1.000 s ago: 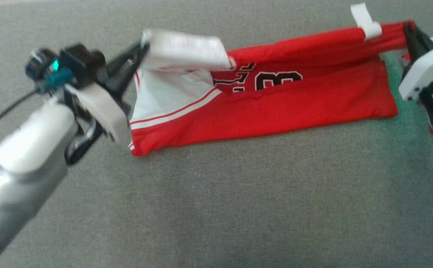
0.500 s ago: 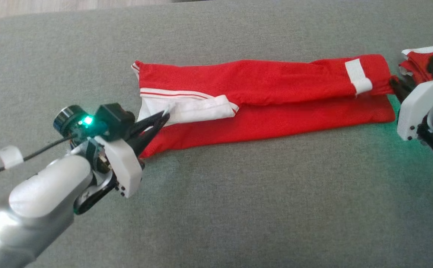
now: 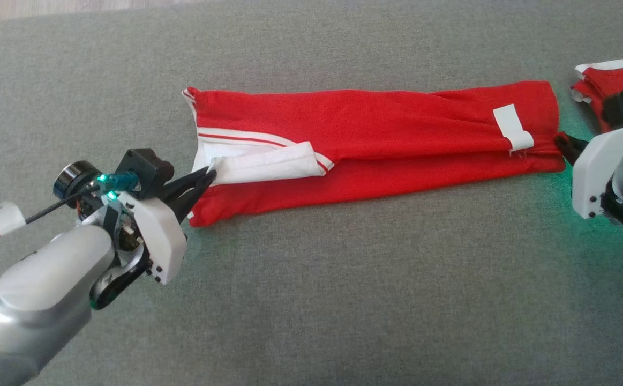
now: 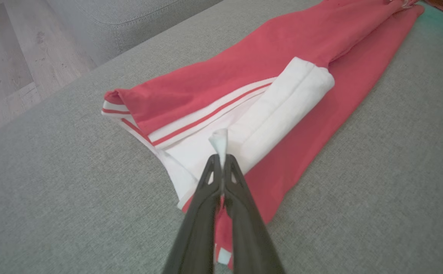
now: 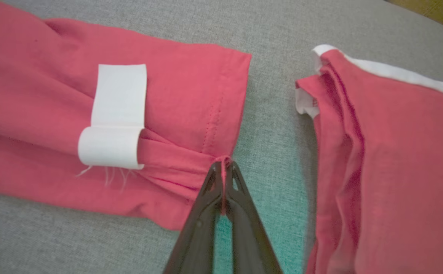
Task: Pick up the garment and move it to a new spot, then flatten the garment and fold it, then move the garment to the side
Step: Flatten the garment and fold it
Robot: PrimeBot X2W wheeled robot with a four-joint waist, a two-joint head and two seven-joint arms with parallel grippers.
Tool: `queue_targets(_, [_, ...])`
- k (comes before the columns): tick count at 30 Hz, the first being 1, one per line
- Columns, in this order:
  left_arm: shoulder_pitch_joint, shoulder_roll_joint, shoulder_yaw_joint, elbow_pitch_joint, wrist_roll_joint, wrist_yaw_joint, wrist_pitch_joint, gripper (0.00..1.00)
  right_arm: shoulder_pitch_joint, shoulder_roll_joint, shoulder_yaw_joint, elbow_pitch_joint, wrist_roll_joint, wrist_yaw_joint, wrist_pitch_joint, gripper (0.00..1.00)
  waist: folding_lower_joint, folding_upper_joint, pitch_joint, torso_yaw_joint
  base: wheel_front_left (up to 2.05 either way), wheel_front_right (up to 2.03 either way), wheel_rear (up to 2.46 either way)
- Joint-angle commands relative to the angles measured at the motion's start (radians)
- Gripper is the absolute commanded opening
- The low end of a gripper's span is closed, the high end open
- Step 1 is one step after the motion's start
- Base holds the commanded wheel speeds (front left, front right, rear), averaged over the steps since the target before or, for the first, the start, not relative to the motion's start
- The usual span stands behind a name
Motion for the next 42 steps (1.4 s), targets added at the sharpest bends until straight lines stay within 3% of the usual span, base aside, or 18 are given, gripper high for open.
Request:
queue_targets(1, [-0.04, 0.041, 0.051, -0.015, -0.004, 0.002, 0.005, 0.0, -0.012, -0.041, 0.009, 0.001, 0.01, 0.002, -0.014, 0.0, 0.0, -0.0001, 0.003, 0.002, 0.0, 0.0, 0.0])
queue_targets(6, [-0.036, 0.028, 0.042, -0.011, -0.019, 0.002, 0.031, 0.0, -0.021, -0.034, 0.015, 0.028, 0.033, 0.002, -0.027, 0.0, 0.0, -0.0001, 0.009, 0.005, 0.0, 0.0, 0.0])
queue_targets(7, [-0.032, 0.024, 0.038, -0.009, -0.023, 0.003, 0.038, 0.0, -0.023, -0.032, 0.016, 0.028, 0.039, 0.002, -0.035, 0.31, 0.0, -0.0001, 0.01, 0.004, 0.0, 0.0, 0.0])
queue_targets(8, [-0.029, 0.02, 0.034, -0.007, -0.023, 0.007, 0.044, 0.0, -0.026, -0.03, 0.011, 0.033, 0.048, 0.002, -0.046, 1.0, 0.0, -0.0001, 0.011, 0.003, 0.0, 0.0, 0.0])
queue_targets(9, [-0.029, 0.017, 0.032, -0.005, -0.018, 0.014, 0.042, 0.36, -0.03, -0.026, 0.01, 0.033, 0.054, 0.002, -0.057, 1.0, 0.0, -0.0001, 0.01, 0.002, 0.0, 0.0, 0.0])
queue_targets(10, [-0.029, 0.017, 0.032, -0.005, -0.018, 0.014, 0.042, 0.36, -0.03, -0.026, 0.01, 0.033, 0.054, 0.002, -0.057, 1.0, 0.0, -0.0001, 0.01, 0.002, 0.0, 0.0, 0.0])
queue_targets(11, [-0.03, 0.013, 0.034, -0.001, -0.01, 0.025, 0.032, 1.0, -0.033, -0.023, 0.005, 0.036, 0.064, 0.002, -0.067, 1.0, 0.0, -0.0001, 0.008, 0.001, 0.0, 0.0, 0.0])
queue_targets(16, [-0.028, -0.025, 0.09, 0.027, -0.025, 0.092, -0.053, 1.0, -0.056, 0.002, -0.054, 0.045, 0.141, 0.002, -0.125, 1.0, 0.0, -0.0001, -0.015, -0.008, 0.0, 0.0, 0.0])
queue_targets(22, [-0.018, -0.085, 0.253, 0.009, -0.083, 0.209, -0.292, 1.0, -0.092, 0.039, -0.15, -0.021, 0.211, 0.002, -0.306, 1.0, 0.0, -0.0001, -0.058, -0.025, 0.0, 0.0, 0.0])
queue_targets(27, [0.041, -0.126, 0.386, -0.074, -0.085, 0.269, -0.377, 1.0, -0.094, 0.087, -0.224, -0.068, 0.188, 0.002, -0.458, 1.0, 0.0, -0.0001, -0.095, -0.034, 0.0, 0.0, 0.0])
queue_targets(30, [0.118, -0.168, 0.544, -0.176, -0.033, 0.296, -0.38, 1.0, -0.09, 0.113, -0.302, -0.11, 0.076, 0.002, -0.476, 1.0, 0.0, -0.0001, -0.104, -0.037, 0.0, 0.0, 0.0])
queue_targets(34, [0.26, -0.226, 0.682, -0.251, 0.08, 0.293, -0.38, 1.0, 0.027, 0.207, -0.544, -0.235, -0.103, 0.002, -0.477, 1.0, 0.0, -0.0001, -0.117, -0.034, 0.0, 0.0, 0.0])
queue_targets(37, [0.357, -0.288, 0.768, -0.27, 0.157, 0.288, -0.38, 1.0, 0.161, 0.313, -0.7, -0.343, -0.234, 0.002, -0.477, 1.0, 0.0, -0.0001, -0.124, -0.033, 0.0, 0.0, 0.0])
queue_targets(42, [0.496, -0.401, 0.865, -0.269, 0.278, 0.22, -0.38, 1.0, 0.369, 0.491, -0.85, -0.474, -0.394, 0.002, -0.478, 1.0, 0.0, -0.0001, -0.125, -0.033, 0.0, 0.0, 0.0])
